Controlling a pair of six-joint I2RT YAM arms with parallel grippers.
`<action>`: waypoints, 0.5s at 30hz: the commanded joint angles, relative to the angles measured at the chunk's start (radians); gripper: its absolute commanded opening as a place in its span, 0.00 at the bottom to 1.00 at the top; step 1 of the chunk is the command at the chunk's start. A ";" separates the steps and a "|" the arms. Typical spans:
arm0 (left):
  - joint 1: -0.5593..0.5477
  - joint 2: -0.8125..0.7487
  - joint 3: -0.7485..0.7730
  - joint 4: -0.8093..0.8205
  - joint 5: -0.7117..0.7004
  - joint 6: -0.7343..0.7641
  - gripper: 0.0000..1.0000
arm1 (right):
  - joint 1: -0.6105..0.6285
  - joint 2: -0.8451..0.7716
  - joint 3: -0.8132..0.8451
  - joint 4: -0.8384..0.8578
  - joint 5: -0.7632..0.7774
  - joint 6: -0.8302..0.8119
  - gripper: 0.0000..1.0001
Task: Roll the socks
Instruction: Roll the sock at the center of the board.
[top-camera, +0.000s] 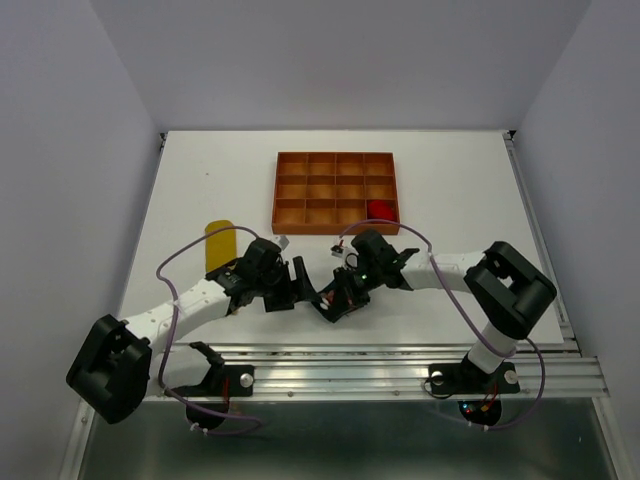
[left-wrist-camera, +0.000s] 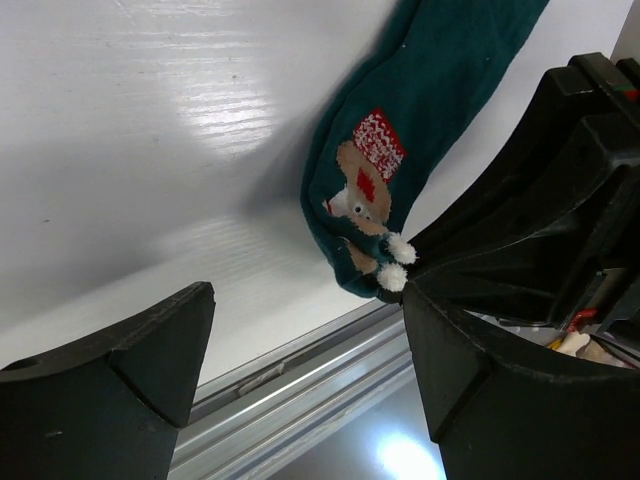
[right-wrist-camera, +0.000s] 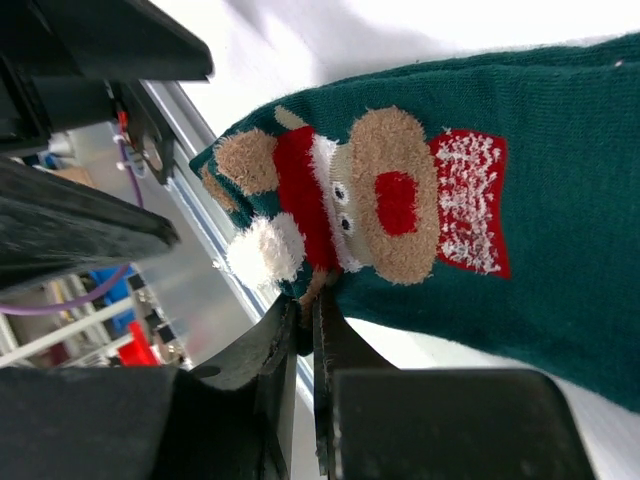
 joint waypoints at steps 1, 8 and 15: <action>-0.015 0.026 0.060 0.041 0.014 0.031 0.86 | -0.016 0.032 -0.007 0.099 -0.059 0.056 0.01; -0.026 0.070 0.093 0.052 0.012 0.045 0.81 | -0.048 0.041 -0.027 0.116 -0.070 0.104 0.01; -0.032 0.102 0.125 0.077 0.023 0.034 0.71 | -0.059 0.069 -0.041 0.126 -0.085 0.126 0.01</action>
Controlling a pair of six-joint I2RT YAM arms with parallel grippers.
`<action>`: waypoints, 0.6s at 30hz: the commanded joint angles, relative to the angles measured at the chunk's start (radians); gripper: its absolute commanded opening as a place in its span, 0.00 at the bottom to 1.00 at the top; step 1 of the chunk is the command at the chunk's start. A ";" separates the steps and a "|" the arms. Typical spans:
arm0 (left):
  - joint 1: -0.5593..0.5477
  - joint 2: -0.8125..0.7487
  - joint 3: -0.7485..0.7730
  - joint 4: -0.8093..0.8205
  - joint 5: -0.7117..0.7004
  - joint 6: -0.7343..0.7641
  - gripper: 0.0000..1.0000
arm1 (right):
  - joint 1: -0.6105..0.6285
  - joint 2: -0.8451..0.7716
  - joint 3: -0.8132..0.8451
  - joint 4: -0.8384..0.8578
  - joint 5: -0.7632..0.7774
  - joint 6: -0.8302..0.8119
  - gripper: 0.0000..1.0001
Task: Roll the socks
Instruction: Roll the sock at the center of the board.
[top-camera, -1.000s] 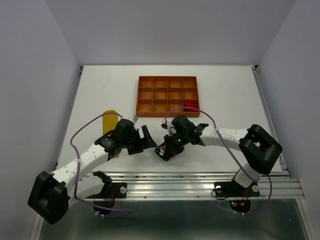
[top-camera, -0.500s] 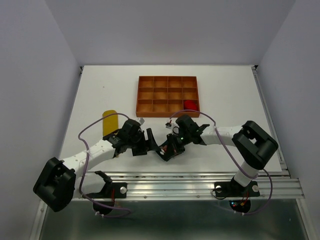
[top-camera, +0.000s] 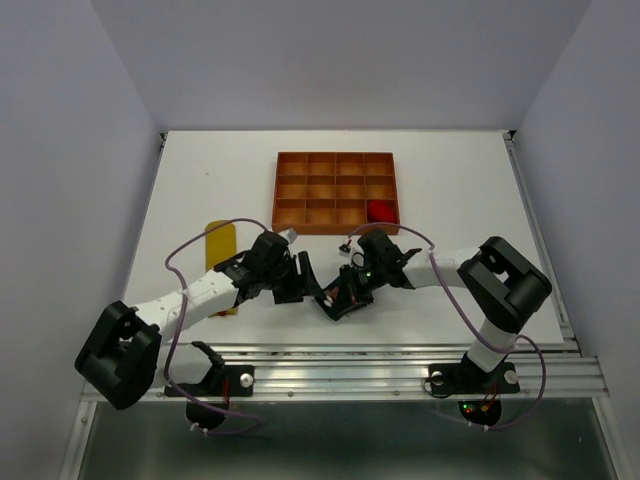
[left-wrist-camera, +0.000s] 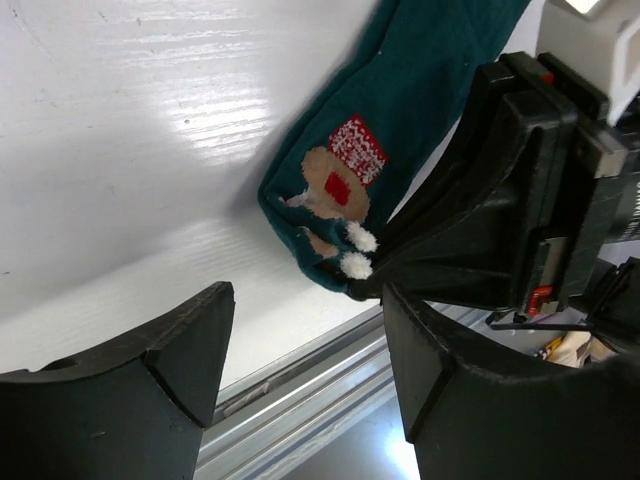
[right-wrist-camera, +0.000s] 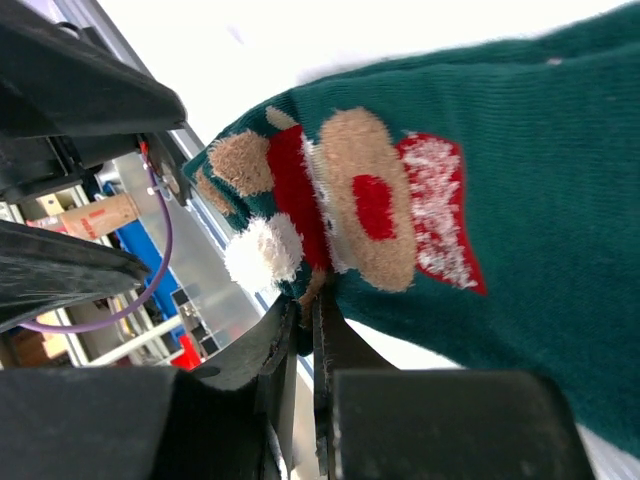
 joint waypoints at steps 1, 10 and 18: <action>-0.011 0.015 0.071 0.042 0.019 0.012 0.69 | -0.006 0.024 -0.009 0.042 -0.038 0.021 0.01; -0.040 0.132 0.138 0.059 0.036 0.026 0.63 | -0.024 0.029 -0.007 0.042 -0.031 0.013 0.01; -0.047 0.169 0.172 0.042 0.029 0.040 0.63 | -0.043 0.023 -0.013 0.044 -0.022 0.010 0.01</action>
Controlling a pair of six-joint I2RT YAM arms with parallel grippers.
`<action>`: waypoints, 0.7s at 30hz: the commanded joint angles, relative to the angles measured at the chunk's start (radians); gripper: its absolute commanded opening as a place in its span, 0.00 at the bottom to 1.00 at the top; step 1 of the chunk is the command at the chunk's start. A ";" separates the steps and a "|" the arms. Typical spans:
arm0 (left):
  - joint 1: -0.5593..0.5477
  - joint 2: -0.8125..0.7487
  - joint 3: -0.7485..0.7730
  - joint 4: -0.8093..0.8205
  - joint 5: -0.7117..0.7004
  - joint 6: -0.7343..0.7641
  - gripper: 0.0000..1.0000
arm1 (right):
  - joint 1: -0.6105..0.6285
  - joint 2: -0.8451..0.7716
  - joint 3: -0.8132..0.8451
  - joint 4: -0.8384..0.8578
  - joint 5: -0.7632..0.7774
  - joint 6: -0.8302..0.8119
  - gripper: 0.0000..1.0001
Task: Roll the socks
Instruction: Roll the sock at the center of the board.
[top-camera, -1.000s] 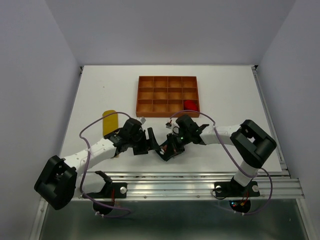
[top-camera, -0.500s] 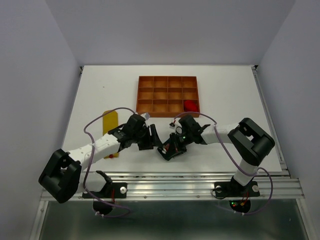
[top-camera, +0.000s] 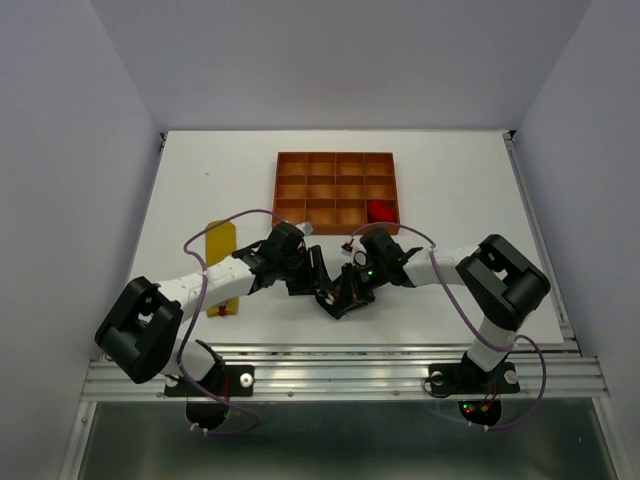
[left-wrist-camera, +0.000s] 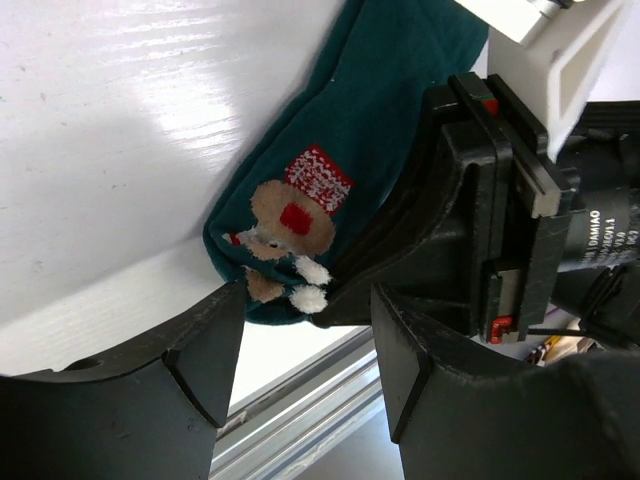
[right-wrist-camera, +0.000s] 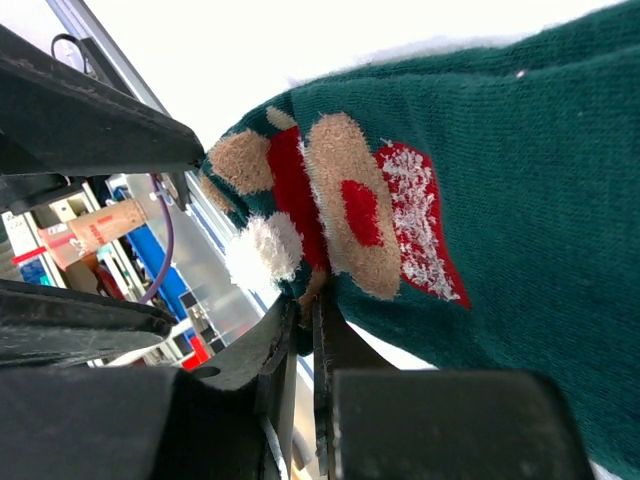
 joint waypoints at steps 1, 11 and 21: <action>-0.007 0.004 0.064 -0.013 -0.001 0.035 0.63 | -0.017 -0.002 -0.011 0.042 -0.010 -0.005 0.01; -0.007 0.032 0.095 -0.069 -0.042 0.055 0.61 | -0.037 0.007 -0.016 0.049 -0.019 -0.001 0.01; -0.013 0.078 0.118 -0.071 -0.038 0.055 0.62 | -0.037 0.004 -0.029 0.094 -0.050 0.005 0.01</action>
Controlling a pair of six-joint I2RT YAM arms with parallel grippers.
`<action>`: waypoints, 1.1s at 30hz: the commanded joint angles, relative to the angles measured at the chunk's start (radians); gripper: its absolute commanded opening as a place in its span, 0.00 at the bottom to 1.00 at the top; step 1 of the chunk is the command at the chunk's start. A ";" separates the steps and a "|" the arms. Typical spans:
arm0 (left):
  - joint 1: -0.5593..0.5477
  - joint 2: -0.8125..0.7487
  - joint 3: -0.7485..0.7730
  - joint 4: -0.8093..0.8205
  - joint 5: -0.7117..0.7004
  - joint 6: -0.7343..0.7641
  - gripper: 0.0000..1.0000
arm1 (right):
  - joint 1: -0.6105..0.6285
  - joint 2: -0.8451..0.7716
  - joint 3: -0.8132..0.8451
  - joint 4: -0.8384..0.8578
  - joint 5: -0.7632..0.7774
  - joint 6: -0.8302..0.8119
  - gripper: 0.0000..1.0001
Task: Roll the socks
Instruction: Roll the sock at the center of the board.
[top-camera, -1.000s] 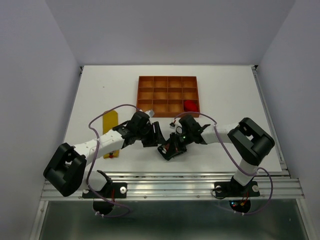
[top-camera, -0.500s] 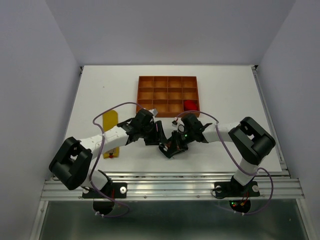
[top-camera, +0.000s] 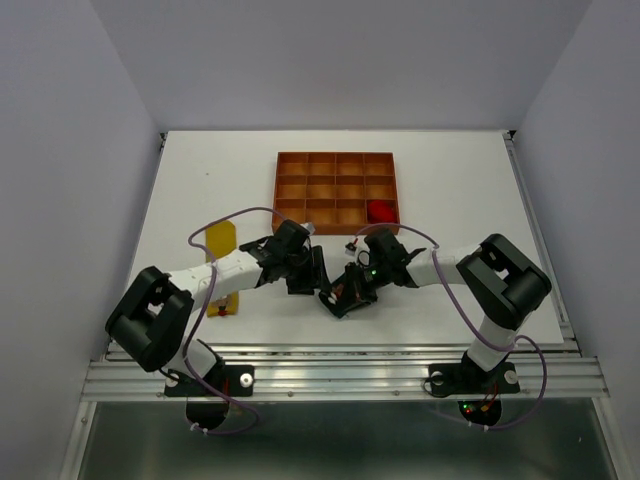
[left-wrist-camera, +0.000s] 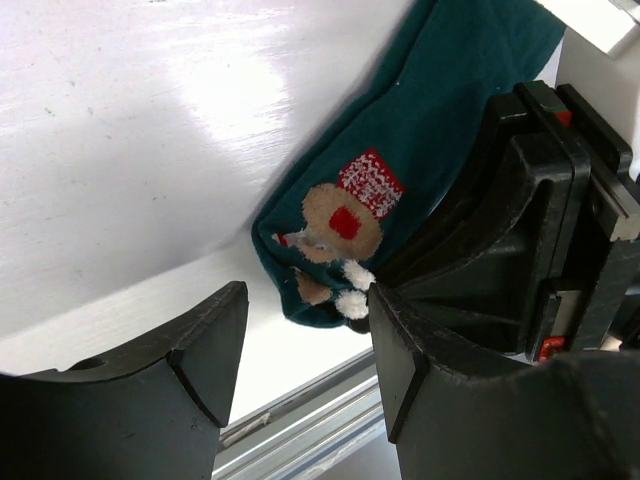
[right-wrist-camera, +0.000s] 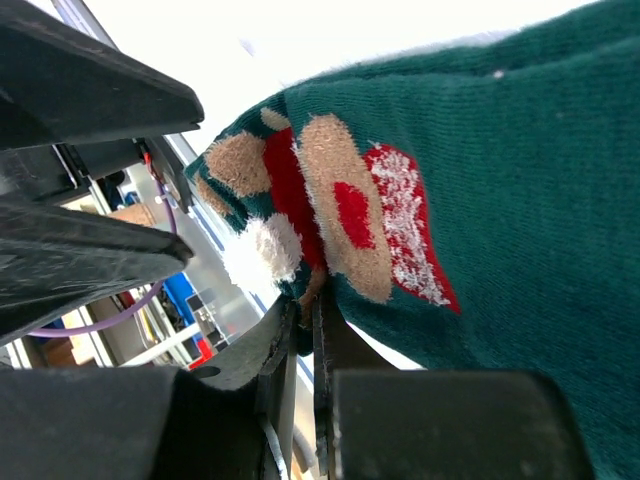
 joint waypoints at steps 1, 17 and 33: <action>-0.017 0.022 0.060 0.004 0.008 0.017 0.62 | -0.006 0.003 -0.002 0.062 -0.029 -0.001 0.01; -0.040 0.120 0.097 -0.016 0.036 0.006 0.00 | -0.015 0.012 0.001 0.062 -0.020 -0.022 0.01; -0.038 0.103 0.129 -0.304 -0.104 -0.142 0.00 | 0.016 -0.104 -0.087 0.103 0.007 -0.010 0.01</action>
